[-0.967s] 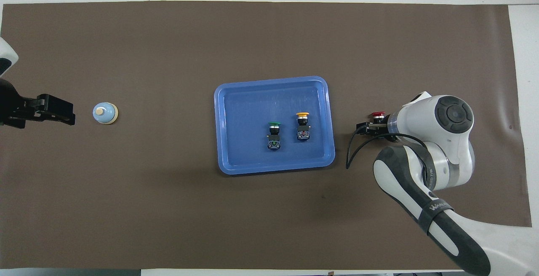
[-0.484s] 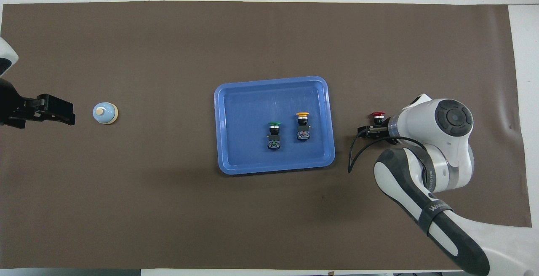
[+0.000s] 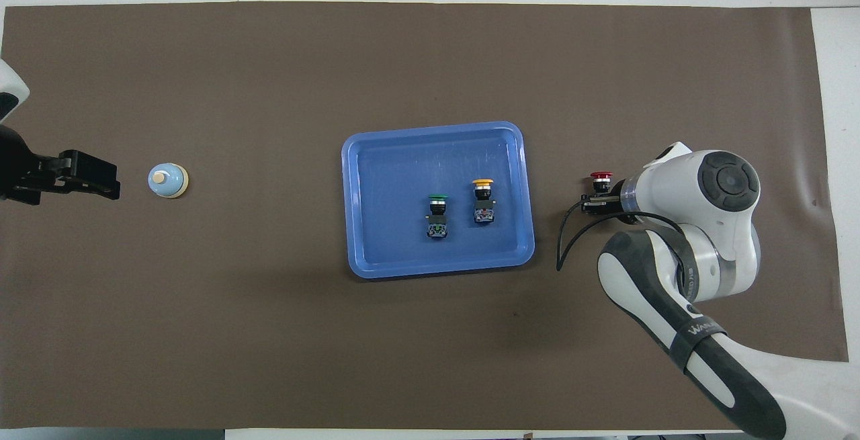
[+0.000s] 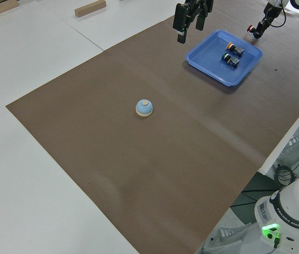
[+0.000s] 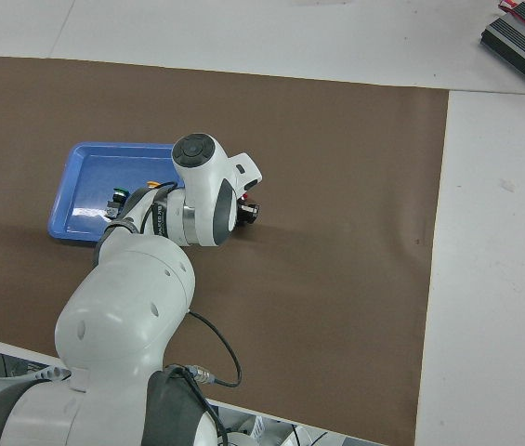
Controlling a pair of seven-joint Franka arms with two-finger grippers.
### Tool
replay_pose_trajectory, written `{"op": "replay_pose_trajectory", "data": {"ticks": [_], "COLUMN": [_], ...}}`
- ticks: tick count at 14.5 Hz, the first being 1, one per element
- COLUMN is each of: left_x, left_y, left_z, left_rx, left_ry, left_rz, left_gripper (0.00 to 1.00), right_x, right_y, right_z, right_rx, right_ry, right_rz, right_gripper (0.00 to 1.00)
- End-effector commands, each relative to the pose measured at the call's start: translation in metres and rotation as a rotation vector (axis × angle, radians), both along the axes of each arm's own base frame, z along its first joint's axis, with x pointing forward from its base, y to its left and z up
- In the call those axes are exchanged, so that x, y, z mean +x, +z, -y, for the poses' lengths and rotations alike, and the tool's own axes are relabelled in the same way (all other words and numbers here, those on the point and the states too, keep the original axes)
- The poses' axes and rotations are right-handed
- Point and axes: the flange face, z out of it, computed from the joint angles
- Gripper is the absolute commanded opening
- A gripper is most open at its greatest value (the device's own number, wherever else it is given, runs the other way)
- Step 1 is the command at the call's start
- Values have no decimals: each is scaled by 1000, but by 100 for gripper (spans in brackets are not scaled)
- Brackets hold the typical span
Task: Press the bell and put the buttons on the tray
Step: 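Grasp the red button with the right gripper, then carry the red button into the tray beside the green one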
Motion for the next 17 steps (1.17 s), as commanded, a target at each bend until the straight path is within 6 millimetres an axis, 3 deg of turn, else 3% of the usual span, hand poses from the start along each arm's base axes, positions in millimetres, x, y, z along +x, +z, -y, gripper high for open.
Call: {"op": "replay_pose_trajectory", "data": {"ticks": [1, 2, 5, 6, 8, 9, 13, 17], "left_x": [-4, -4, -4, -4, -4, -4, -4, -4], "left_y": [3, 3, 3, 3, 3, 2, 3, 3], "left_z": [-2, -2, -2, -2, -2, -2, -2, -2], "left_rx": [0, 0, 0, 0, 0, 0, 0, 0], "left_ry": [3, 5, 3, 5, 3, 3, 3, 3], "left_rz": [-6, -6, -6, -6, -6, -7, -6, -6], "left_gripper": [100, 100, 100, 100, 100, 100, 100, 100], "right_x": [30, 35, 37, 43, 59, 62, 59, 25], "right_y": [41, 50, 73, 77, 89, 88, 72, 60], "right_z": [-25, -58, -121, -141, -198, -225, -301, -356], "right_rx": [26, 35, 49, 59, 59, 54, 52, 7], "right_ry": [-30, -20, 46, 48, -5, 0, 25, 63], "right_rz": [-30, -35, -19, -35, -80, -93, -83, -58], "right_gripper": [0, 0, 0, 0, 0, 0, 0, 0]}}
